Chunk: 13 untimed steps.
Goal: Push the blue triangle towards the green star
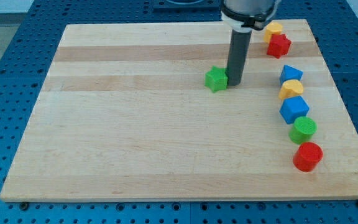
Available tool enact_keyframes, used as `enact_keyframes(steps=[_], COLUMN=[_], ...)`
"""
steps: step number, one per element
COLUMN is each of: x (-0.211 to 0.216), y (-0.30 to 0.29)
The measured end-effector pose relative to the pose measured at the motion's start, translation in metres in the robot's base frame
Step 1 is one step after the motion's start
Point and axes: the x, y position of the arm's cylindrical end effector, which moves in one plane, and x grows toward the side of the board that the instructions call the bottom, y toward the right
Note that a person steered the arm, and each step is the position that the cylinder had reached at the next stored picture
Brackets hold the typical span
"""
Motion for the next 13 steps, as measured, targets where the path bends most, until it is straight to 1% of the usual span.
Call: enact_keyframes(steps=[1,3,4,5,7,8,9,10,11,13], x=[0.0,0.0,-0.005,-0.025,-0.041,-0.039,-0.007,0.004,0.004,0.004], y=[-0.02,-0.025,0.006,0.039,0.129,0.178,0.191,0.177,0.144,0.117])
